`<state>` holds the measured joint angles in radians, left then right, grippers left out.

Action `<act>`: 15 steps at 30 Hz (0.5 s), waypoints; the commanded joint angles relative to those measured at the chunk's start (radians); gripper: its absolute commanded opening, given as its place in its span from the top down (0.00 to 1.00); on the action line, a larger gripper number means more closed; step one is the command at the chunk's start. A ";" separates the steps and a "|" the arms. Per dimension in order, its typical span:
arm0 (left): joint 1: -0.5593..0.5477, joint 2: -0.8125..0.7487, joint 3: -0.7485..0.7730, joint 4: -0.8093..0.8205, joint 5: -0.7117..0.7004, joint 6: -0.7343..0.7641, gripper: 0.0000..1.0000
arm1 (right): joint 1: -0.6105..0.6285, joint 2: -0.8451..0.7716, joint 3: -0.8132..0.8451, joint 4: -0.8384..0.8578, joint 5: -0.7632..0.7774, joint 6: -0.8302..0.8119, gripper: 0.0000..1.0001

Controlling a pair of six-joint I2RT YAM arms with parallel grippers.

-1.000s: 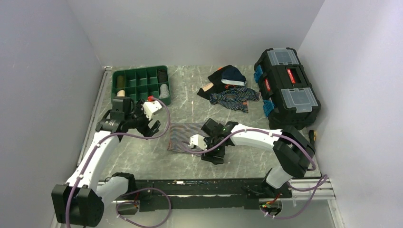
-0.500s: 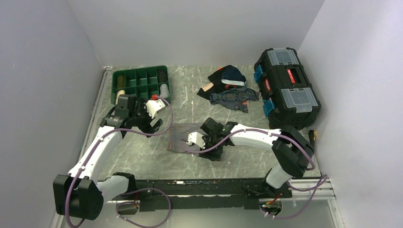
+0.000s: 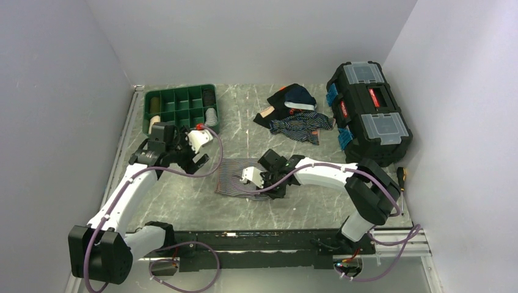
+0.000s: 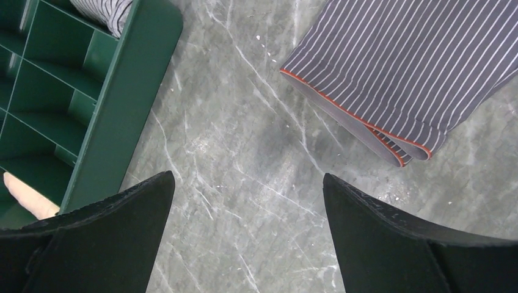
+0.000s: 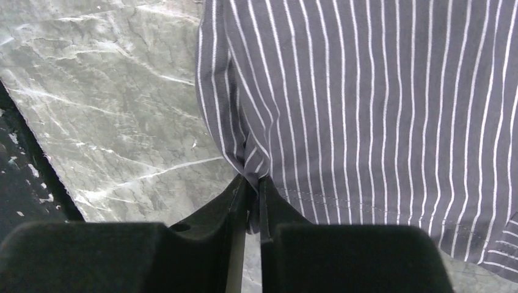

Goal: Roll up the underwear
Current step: Fold the underwear at the center of the board.

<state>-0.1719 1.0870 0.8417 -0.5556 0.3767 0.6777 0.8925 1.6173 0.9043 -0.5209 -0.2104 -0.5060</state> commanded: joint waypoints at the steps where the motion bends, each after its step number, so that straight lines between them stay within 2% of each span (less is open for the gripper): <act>1: -0.005 -0.047 -0.077 0.043 0.060 0.102 0.03 | -0.073 -0.009 0.007 -0.078 -0.104 -0.003 0.91; 4: -0.013 -0.070 -0.134 0.051 0.132 0.167 0.06 | -0.134 -0.016 0.021 -0.120 -0.191 -0.031 0.96; 7: -0.069 -0.074 -0.170 0.049 0.155 0.224 0.09 | -0.169 -0.011 0.023 -0.147 -0.245 -0.060 1.00; 15: -0.393 -0.002 -0.183 0.081 0.027 0.292 0.15 | -0.222 0.026 0.040 -0.175 -0.295 -0.083 1.00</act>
<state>-0.4526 1.0454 0.6411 -0.5133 0.4412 0.9066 0.6914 1.6257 0.9127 -0.6468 -0.4393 -0.5583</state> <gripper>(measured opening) 0.868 0.054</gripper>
